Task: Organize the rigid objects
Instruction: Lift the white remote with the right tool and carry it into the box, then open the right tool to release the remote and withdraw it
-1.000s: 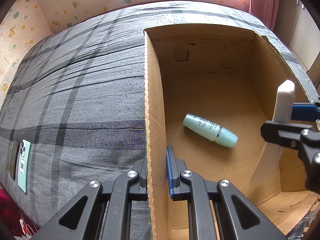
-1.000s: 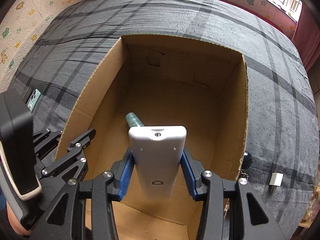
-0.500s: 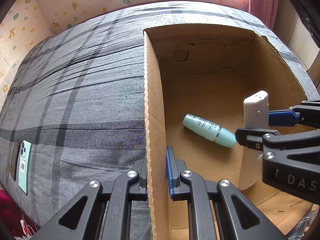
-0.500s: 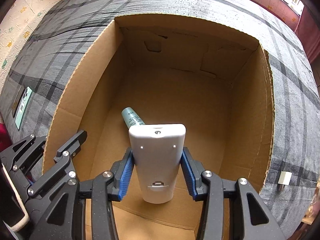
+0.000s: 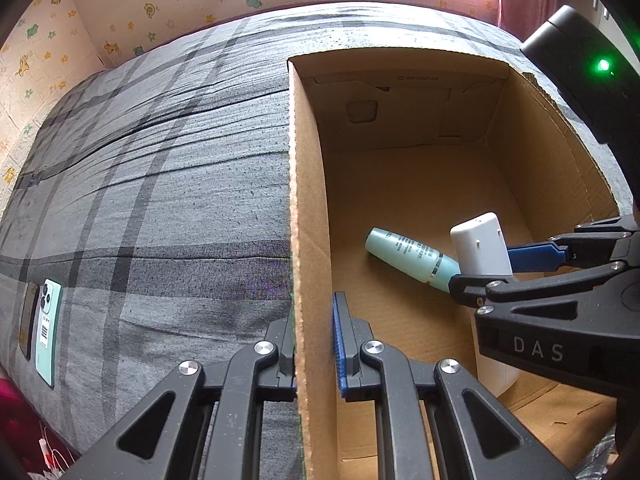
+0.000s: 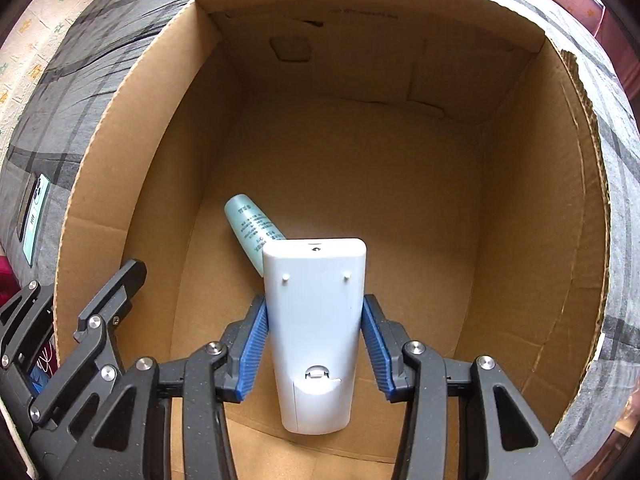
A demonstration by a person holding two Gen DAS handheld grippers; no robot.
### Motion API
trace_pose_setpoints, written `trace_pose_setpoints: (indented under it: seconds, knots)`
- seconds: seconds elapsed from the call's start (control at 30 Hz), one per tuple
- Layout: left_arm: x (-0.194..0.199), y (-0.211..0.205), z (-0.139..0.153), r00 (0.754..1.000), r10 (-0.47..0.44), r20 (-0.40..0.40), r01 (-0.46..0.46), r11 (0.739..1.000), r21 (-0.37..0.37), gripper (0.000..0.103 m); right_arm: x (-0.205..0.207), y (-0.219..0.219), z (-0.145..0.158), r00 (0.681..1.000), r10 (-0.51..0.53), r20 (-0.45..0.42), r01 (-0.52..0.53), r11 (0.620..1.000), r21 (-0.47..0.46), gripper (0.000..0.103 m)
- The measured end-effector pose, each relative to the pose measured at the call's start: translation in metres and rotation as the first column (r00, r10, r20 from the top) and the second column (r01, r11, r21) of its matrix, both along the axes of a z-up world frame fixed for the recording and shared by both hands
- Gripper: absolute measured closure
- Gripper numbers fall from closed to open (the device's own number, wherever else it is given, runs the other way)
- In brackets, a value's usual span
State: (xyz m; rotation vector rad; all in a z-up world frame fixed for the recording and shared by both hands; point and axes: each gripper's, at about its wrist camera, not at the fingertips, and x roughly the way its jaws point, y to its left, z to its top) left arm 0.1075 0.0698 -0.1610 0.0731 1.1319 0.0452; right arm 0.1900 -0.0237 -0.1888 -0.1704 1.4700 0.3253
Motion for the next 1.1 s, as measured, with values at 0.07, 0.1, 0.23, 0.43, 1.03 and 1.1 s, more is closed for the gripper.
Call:
trace_pose_setpoints:
  seconds: [0.07, 0.1, 0.23, 0.43, 1.03, 1.1]
  knots:
    - [0.0, 0.0, 0.0, 1.0, -0.002, 0.0, 0.002, 1.0, 0.004, 0.089, 0.001, 0.0, 0.002, 1.0, 0.005, 0.005, -0.005, 1.0, 0.002, 0.053]
    - [0.0, 0.0, 0.0, 1.0, -0.002, -0.001, 0.002, 1.0, 0.004, 0.089, 0.0, 0.0, 0.003, 1.0, 0.007, 0.008, -0.007, 1.0, 0.003, 0.053]
    - [0.0, 0.001, 0.0, 1.0, 0.0, -0.001, 0.0, 1.0, 0.001, 0.089, 0.001, -0.002, 0.008, 1.0, 0.008, 0.019, -0.008, 1.0, 0.014, 0.05]
    - [0.0, 0.001, 0.0, 1.0, 0.0, -0.001, 0.0, 1.0, 0.004, 0.089, -0.003, -0.004, 0.029, 0.996, 0.02, 0.086, -0.022, 1.0, 0.015, 0.028]
    - [0.0, 0.002, 0.0, 1.0, -0.001, -0.001, 0.001, 1.0, 0.006, 0.089, -0.03, -0.014, 0.081, 0.974, 0.026, 0.223, -0.025, 1.0, -0.004, 0.001]
    - [-0.001, 0.001, 0.0, 1.0, -0.001, -0.001, 0.001, 1.0, 0.007, 0.089, -0.03, -0.015, 0.083, 0.972, 0.022, 0.234, -0.021, 1.0, -0.005, 0.001]
